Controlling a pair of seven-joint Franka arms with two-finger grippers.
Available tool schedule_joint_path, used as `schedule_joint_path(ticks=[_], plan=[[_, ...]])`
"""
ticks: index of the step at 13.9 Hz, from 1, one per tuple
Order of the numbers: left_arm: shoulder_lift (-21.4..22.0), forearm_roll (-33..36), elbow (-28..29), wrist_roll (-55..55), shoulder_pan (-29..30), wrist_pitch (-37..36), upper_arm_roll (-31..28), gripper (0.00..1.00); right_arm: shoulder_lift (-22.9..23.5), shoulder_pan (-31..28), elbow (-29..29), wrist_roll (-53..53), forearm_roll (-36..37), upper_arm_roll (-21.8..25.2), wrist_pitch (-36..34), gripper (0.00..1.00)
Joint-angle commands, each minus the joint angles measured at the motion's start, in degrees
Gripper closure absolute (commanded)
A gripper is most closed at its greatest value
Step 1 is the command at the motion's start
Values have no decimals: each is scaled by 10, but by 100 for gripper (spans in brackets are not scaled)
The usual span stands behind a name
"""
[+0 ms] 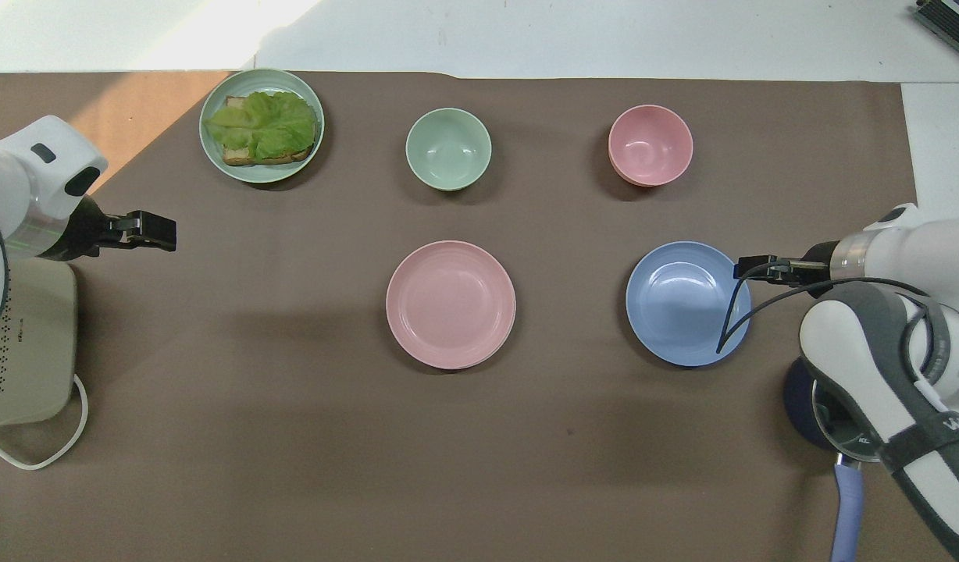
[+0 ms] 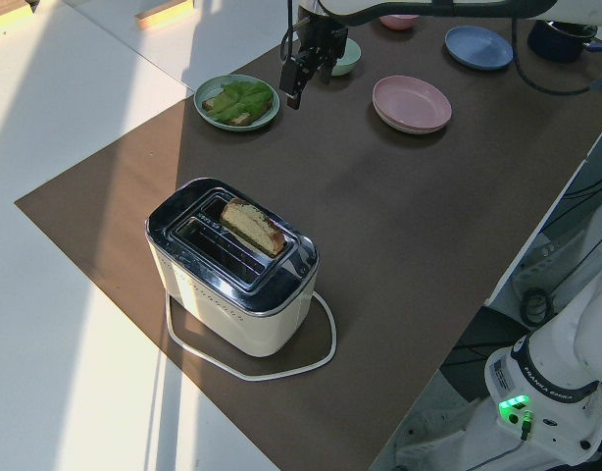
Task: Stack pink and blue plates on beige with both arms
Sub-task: 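Release the pink plate with the left gripper while the right gripper grasps the blue plate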
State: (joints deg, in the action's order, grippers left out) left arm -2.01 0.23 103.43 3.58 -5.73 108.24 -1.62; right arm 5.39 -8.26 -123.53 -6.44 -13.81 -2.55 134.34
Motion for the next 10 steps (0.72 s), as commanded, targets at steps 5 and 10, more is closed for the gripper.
schedule_joint_path(ticks=[5, 10], plan=[[72, 17, -3, -46, -2, -68, 4, 0, 51, -26, -28, -105, -124, -4, 45, 23], [85, 16, -17, -44, -2, -75, 4, 0, 45, -26, -40, -105, -125, -3, 34, 88]])
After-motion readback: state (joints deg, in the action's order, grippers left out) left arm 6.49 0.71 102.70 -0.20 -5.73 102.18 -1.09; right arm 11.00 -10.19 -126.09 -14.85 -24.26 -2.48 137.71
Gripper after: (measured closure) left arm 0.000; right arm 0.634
